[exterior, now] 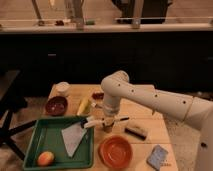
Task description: Place brush in metal cup
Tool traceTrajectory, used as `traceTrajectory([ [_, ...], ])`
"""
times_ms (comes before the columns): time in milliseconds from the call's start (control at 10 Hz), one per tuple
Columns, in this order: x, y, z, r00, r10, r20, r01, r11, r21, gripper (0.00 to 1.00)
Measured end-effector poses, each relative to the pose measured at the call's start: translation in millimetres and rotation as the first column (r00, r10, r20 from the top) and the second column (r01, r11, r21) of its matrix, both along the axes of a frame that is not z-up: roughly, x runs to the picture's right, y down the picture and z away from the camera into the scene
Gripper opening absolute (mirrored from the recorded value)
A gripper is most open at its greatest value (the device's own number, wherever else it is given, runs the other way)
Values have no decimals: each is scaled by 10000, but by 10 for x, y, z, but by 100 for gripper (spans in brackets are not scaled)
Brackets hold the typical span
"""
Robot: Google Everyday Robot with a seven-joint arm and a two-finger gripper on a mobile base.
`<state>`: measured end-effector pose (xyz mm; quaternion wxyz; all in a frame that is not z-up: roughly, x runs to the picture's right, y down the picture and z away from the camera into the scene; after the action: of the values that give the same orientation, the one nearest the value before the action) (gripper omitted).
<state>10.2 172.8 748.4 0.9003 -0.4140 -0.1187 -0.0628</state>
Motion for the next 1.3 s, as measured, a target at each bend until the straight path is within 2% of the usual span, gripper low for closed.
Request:
traceTrajectory([
  [700,-42,-20,129,9997,236,13,-236,9996,-124,0],
  [1100,-51,-89,148,9995,327,-28,-327,9995,-47,0],
  [1300,-48,-128,162,9993,371,-34,-371,9992,130,0],
])
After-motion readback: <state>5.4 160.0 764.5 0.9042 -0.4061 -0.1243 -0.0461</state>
